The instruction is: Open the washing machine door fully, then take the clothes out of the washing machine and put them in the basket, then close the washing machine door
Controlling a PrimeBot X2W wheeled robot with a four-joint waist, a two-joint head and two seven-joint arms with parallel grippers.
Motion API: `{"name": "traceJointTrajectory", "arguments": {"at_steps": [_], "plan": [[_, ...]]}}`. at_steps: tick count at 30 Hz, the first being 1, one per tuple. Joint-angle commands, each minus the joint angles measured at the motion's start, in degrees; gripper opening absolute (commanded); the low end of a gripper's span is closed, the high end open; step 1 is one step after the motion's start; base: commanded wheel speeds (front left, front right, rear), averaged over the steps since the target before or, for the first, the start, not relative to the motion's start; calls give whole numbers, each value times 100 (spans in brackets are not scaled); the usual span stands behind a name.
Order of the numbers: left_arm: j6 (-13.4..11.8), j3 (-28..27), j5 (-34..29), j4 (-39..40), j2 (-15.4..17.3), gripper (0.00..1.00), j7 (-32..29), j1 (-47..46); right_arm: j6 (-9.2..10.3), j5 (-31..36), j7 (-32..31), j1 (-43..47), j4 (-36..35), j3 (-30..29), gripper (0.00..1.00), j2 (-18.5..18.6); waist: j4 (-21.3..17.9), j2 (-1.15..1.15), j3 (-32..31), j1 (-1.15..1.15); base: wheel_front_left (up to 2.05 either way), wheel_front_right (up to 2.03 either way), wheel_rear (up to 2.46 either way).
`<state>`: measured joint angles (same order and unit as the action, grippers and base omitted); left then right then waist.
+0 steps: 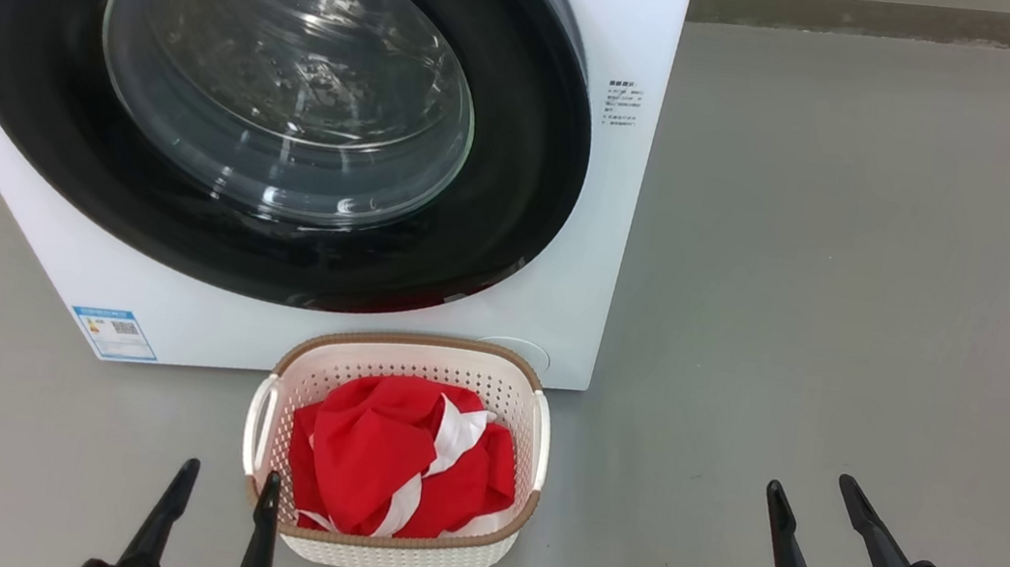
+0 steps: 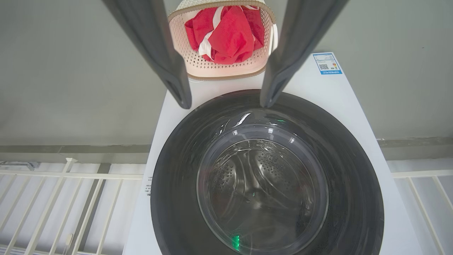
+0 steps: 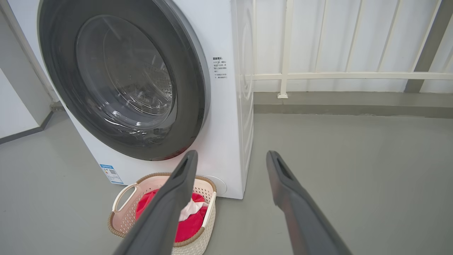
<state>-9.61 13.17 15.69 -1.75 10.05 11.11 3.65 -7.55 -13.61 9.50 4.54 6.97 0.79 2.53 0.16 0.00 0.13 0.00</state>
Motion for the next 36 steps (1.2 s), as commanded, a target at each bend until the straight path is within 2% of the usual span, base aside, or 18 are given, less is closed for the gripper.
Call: {"name": "traceJointTrajectory", "arguments": {"at_steps": [1, 24, 25, 32, 36], "plan": [[-52, -170, 34, 133, 87, 100, 3, -86, 6, -27, -1, -84, -178, 119, 100, 35, 1, 0, 5, 0, 0, 0, 0], [-133, -106, 44, 127, 118, 100, 90, -173, 6, -57, 17, -148, -211, 104, 100, 35, -51, 0, 180, 0, 0, 0, 0], [-95, 65, 12, -28, 17, 0, 12, 0, 0, -11, 1, -2, -35, -4, 0, -12, -50, 0, 180, 0, 0, 0, 0], [-94, 141, 21, -461, -120, 0, -2, 23, 0, -19, -2, 95, 428, 22, 0, -86, -52, 0, 184, 0, 0, 0, 0], [-47, 99, 257, -475, -132, 0, -37, 12, 0, -264, -29, 87, 435, 22, 0, -70, -51, 0, 181, 3, 0, 0, 0]]}}
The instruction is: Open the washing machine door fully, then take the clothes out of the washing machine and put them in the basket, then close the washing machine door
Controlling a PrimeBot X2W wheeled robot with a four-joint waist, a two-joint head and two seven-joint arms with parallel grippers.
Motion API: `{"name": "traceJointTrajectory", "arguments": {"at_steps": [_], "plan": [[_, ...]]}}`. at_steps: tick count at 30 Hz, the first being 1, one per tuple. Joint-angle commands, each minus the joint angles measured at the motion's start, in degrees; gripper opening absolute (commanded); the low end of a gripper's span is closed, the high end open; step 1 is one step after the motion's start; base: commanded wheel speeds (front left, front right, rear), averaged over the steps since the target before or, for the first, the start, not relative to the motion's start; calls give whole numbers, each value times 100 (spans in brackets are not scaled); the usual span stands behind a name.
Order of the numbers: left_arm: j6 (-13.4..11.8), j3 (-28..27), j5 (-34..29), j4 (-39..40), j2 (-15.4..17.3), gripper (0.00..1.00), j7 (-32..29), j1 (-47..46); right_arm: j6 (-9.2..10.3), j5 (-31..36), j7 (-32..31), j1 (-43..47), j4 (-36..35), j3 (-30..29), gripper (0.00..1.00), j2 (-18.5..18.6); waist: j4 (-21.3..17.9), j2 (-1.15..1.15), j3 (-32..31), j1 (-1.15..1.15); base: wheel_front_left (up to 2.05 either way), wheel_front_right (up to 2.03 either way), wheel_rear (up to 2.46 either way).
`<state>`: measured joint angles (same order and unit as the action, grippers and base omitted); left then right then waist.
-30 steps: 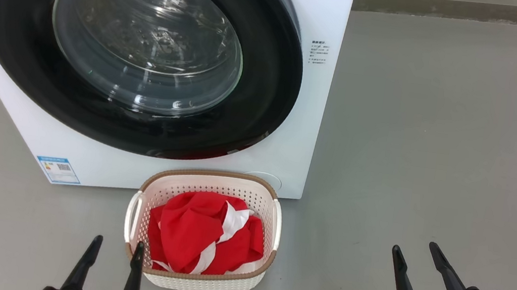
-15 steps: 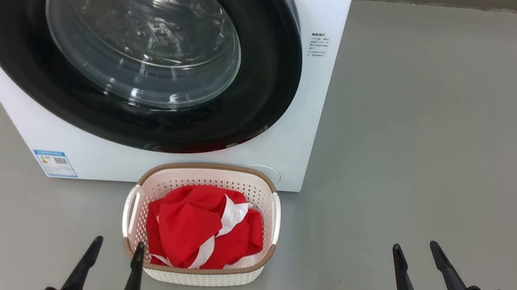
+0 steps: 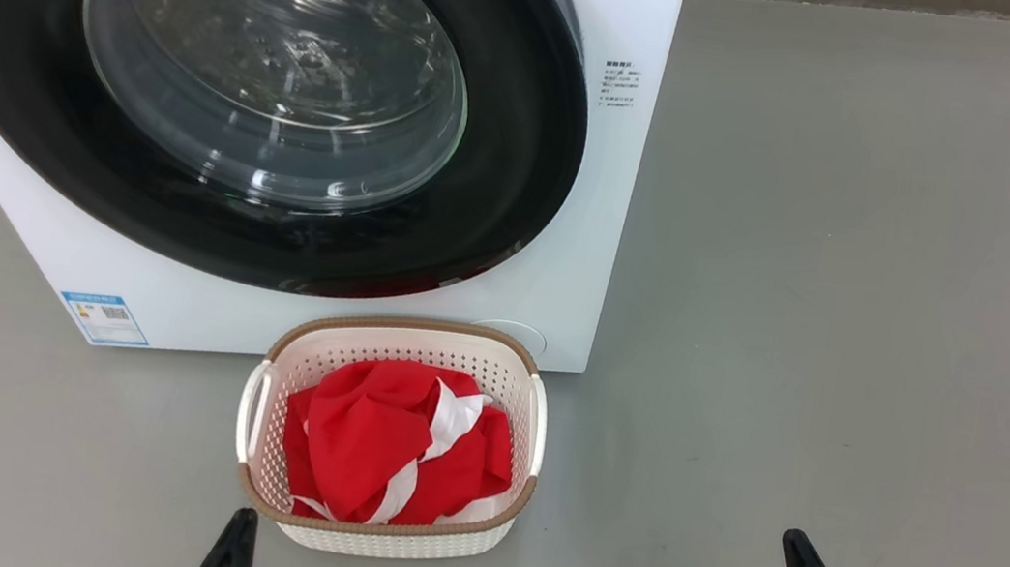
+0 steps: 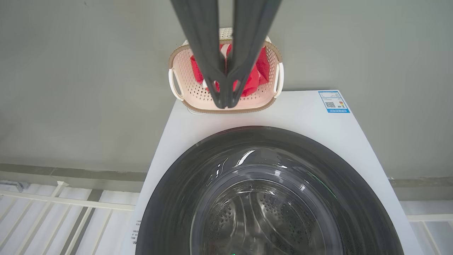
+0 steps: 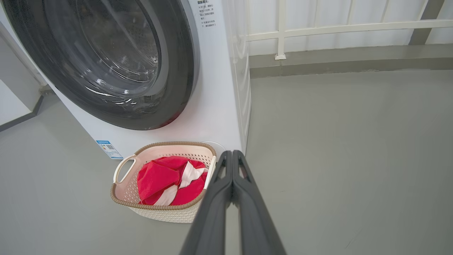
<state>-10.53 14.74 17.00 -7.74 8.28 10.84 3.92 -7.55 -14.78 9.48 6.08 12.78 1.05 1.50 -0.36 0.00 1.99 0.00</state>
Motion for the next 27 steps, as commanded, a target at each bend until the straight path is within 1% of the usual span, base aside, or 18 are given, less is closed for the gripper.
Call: {"name": "traceJointTrajectory", "arguments": {"at_steps": [1, 3, 8, 27], "plan": [[59, -70, 191, 120, 43, 0, -20, -20, 0, -214, -35, -74, -146, -4, 0, 39, 1, 0, -11, 7, 0, 0, 0], [86, -95, 322, 109, 41, 0, -41, -32, 0, -350, -52, -88, -142, -5, 0, 50, 2, 0, -24, 13, 0, 0, 0], [157, -156, 646, 67, 34, 0, -93, -78, 1, -688, -94, -142, -120, -6, 0, 75, 3, 0, -21, 0, 0, 0, 0], [440, -405, 1864, -84, -5, 0, -306, -248, 2, -1945, -273, -327, -77, -42, 0, 151, 9, 0, -46, 0, 0, 0, 0]]}}
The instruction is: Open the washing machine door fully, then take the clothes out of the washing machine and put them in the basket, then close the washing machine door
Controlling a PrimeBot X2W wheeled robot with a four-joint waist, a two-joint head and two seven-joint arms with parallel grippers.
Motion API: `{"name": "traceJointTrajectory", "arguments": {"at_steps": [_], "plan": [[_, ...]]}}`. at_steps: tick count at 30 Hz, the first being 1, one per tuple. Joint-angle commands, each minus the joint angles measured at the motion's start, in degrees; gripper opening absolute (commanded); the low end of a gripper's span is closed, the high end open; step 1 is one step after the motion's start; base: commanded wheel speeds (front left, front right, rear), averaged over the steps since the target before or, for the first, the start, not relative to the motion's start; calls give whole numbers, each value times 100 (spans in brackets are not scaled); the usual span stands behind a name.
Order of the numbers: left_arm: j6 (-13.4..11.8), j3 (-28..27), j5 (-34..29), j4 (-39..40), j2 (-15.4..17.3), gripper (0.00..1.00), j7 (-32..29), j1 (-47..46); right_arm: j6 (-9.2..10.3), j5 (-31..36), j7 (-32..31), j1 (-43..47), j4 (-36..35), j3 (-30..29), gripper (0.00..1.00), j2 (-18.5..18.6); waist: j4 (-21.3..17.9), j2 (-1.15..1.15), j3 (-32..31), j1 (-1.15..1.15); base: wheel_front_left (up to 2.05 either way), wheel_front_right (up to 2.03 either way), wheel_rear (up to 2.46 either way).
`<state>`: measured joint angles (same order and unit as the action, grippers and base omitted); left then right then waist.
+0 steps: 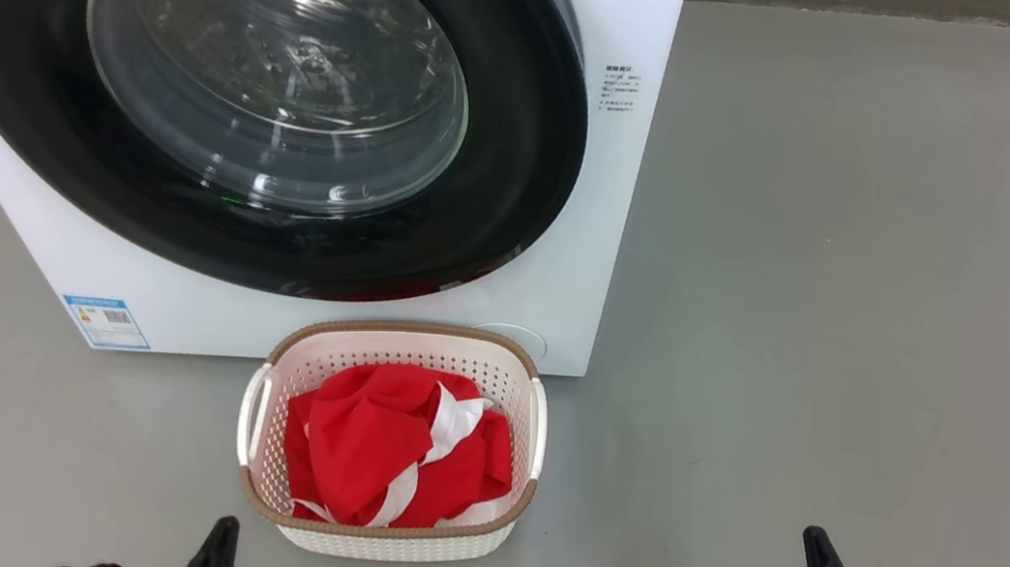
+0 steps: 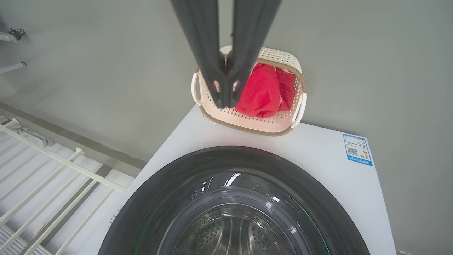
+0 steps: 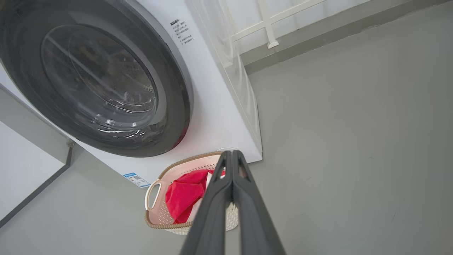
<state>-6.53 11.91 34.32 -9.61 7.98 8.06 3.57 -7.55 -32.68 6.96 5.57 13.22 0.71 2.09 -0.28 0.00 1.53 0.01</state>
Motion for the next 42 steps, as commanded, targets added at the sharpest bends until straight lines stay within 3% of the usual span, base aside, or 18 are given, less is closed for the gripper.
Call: {"name": "traceJointTrajectory", "arguments": {"at_steps": [1, 42], "plan": [[55, -137, 196, 96, 22, 0, -40, -221, 2, -220, -32, -285, -119, -11, 0, 95, 1, 0, -2, -1, 0, 0, 0], [647, -768, 2754, -126, -125, 0, -565, -540, 4, -2853, -499, -664, -41, -187, 0, 186, 13, 0, -60, -1, 0, 0, 0]]}}
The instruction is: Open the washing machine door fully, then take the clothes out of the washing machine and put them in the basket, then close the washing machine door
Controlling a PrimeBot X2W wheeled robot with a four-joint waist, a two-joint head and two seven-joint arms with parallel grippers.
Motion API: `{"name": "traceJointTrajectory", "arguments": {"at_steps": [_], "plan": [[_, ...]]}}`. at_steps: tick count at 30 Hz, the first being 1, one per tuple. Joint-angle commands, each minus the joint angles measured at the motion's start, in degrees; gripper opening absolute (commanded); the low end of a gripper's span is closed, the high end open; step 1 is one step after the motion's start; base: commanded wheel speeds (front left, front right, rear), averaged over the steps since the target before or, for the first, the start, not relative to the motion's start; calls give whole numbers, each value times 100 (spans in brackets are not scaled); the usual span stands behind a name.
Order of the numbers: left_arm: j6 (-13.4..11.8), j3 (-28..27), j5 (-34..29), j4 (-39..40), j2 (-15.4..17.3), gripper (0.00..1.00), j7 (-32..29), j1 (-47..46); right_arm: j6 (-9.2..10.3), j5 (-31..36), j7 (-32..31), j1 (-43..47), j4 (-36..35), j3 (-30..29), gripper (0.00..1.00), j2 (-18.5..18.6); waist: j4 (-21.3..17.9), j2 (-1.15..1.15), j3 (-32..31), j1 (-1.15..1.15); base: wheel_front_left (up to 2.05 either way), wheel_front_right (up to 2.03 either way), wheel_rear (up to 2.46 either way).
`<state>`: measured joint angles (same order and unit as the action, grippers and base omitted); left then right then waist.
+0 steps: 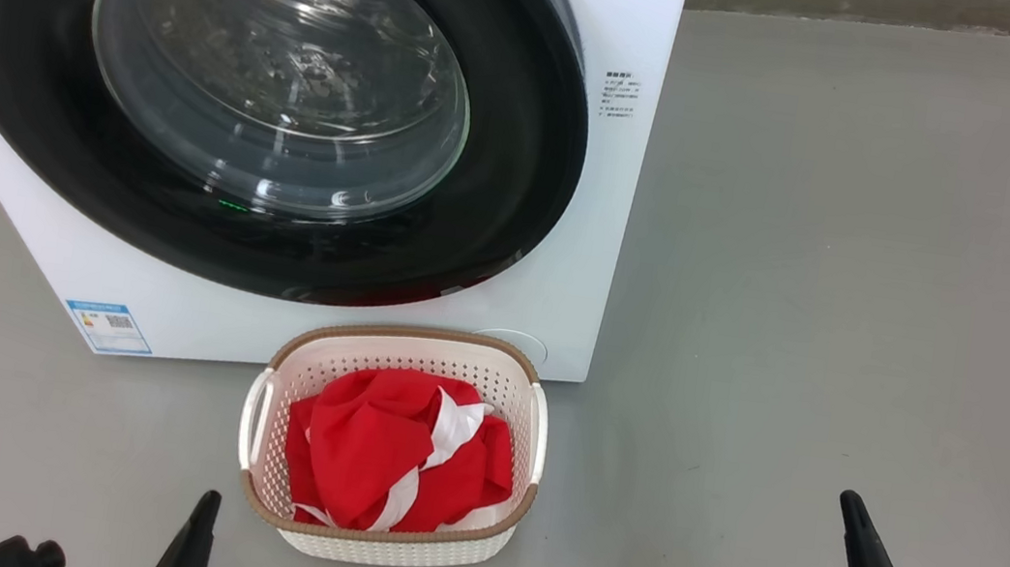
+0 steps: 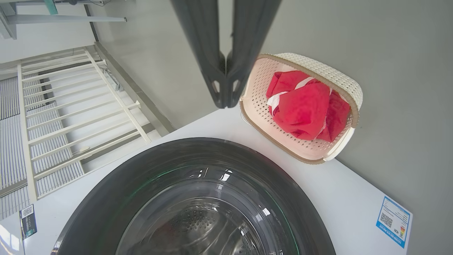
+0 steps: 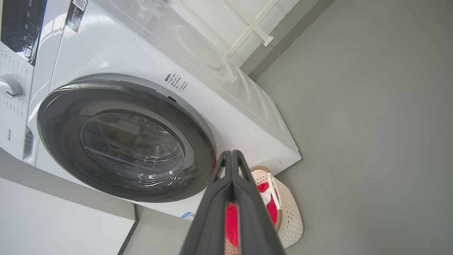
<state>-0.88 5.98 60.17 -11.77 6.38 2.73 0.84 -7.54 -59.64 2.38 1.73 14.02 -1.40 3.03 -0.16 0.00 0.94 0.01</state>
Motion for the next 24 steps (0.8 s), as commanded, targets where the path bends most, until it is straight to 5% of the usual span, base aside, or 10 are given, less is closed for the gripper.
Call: {"name": "traceJointTrajectory", "arguments": {"at_steps": [1, 24], "plan": [[97, -191, 230, 85, 31, 0, -46, -275, 3, -220, -54, -289, -119, 18, 0, 94, 1, 0, -3, 0, 0, 0, 0], [414, -559, 1572, -45, -71, 0, -352, -451, 4, -1600, -332, -495, -74, -111, 0, 118, 7, 0, -34, 0, 0, 0, 0]]}}
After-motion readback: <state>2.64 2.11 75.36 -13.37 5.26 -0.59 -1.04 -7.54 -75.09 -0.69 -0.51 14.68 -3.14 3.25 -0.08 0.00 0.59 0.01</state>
